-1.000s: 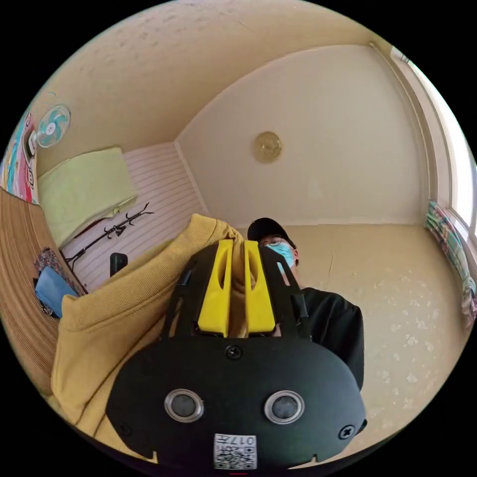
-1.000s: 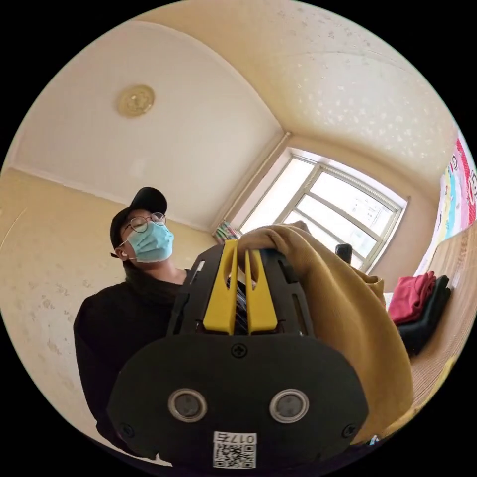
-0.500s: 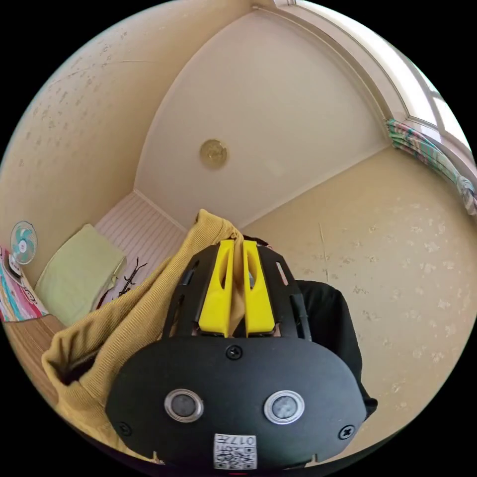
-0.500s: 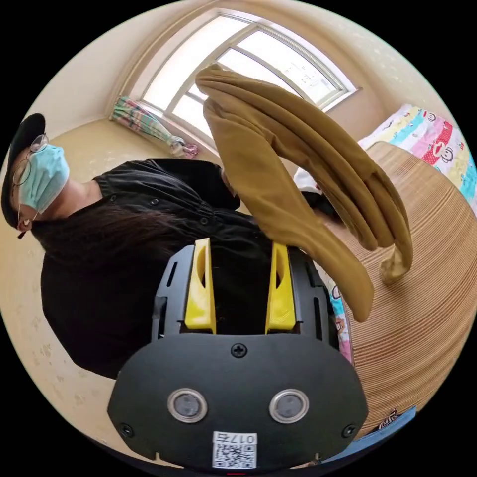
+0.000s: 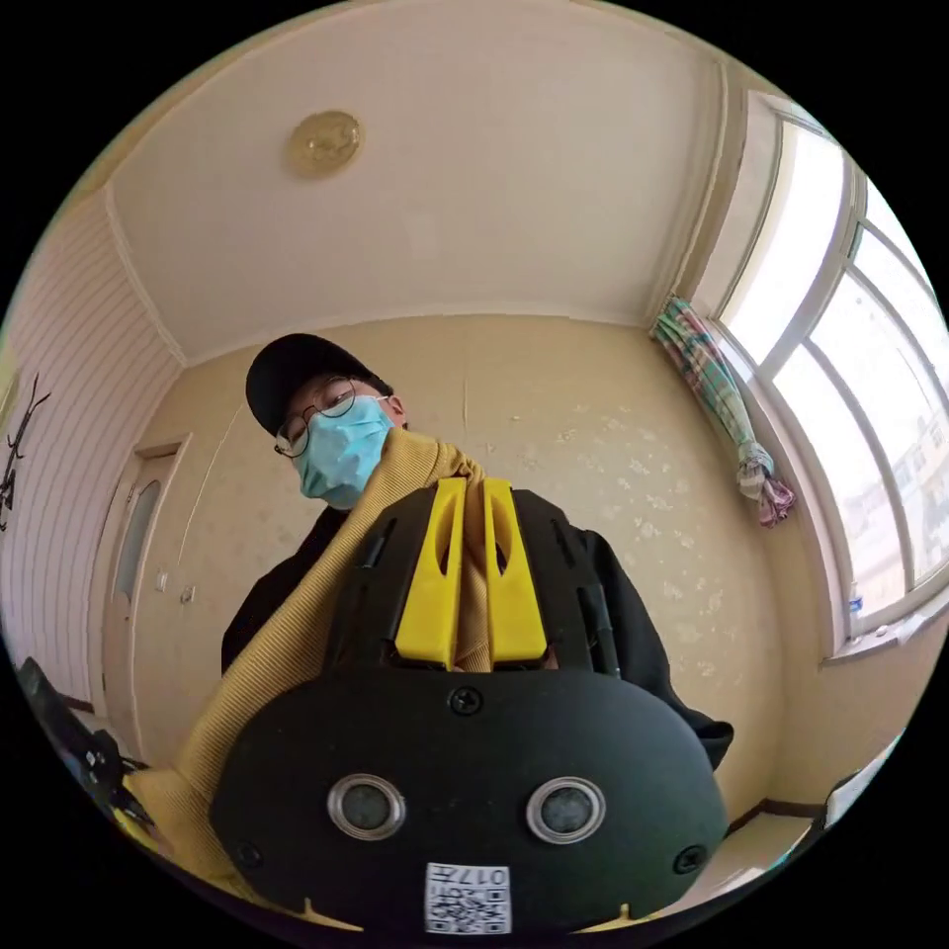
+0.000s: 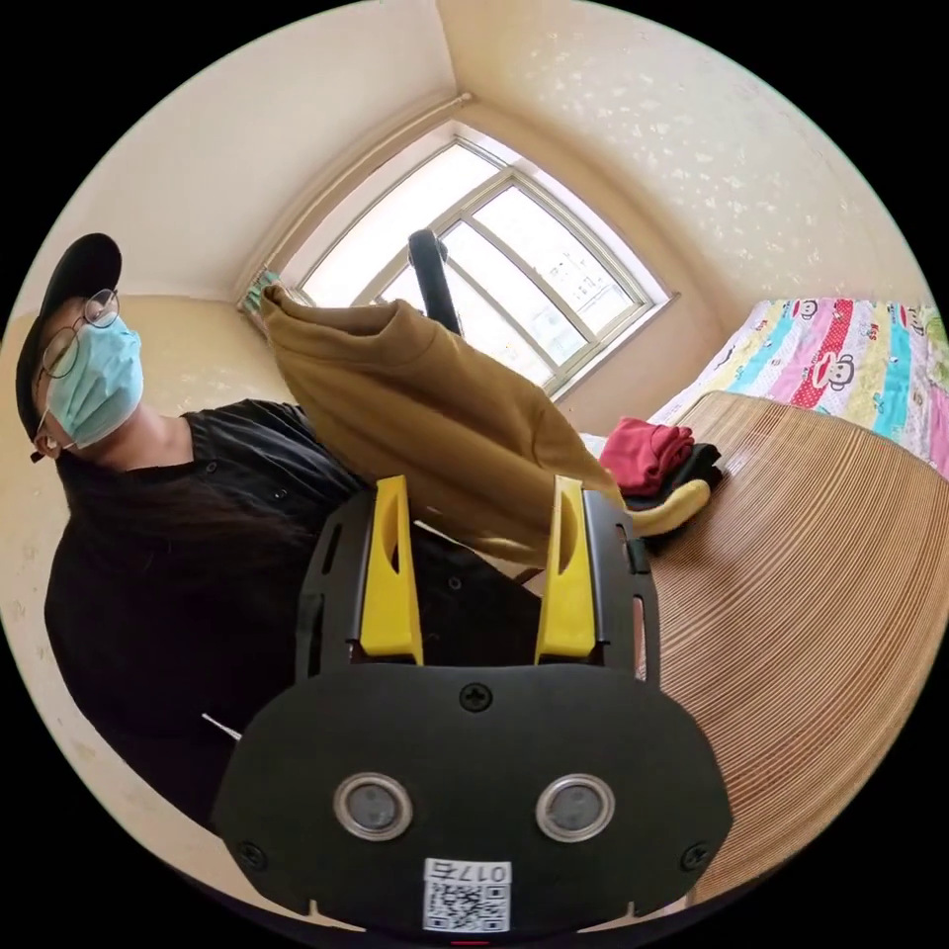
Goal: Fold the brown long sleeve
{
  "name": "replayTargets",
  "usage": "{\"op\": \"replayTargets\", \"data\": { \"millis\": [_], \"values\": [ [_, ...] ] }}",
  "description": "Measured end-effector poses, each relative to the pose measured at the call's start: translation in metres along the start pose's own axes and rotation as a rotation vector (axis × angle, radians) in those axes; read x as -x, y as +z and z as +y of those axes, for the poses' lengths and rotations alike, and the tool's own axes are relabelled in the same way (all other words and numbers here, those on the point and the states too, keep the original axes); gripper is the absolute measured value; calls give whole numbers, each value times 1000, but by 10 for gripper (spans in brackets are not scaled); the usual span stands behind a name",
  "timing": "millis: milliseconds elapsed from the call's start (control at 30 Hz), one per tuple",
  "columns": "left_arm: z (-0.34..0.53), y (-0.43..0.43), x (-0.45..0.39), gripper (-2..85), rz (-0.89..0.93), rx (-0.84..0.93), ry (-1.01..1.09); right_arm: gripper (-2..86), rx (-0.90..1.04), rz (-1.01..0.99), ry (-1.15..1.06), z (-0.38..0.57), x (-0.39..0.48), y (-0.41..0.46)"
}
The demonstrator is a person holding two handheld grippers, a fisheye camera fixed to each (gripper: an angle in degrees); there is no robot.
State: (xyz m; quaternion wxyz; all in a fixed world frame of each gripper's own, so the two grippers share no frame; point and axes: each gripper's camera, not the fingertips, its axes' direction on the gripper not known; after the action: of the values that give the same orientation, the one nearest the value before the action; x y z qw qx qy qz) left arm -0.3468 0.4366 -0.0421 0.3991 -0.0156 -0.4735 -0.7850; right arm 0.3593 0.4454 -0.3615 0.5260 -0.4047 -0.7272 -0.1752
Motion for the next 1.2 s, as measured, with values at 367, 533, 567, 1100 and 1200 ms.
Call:
{"op": "replayTargets", "data": {
  "millis": [367,533,567,1100,1200],
  "values": [
    [52,21,-31,38,24,-230,65,151,-13,-383,79,-4,-14,46],
    [47,44,-26,39,18,-187,25,86,138,-287,51,-22,-5,79],
    [47,48,-23,39,0,-181,0,58,221,-320,21,-25,6,96],
    [-16,148,-225,33,-1622,-73,59,12,-548,562,-462,-19,289,-97],
    [-32,207,-210,32,-1905,24,161,12,-524,717,-549,-46,343,-94]
  ]
}}
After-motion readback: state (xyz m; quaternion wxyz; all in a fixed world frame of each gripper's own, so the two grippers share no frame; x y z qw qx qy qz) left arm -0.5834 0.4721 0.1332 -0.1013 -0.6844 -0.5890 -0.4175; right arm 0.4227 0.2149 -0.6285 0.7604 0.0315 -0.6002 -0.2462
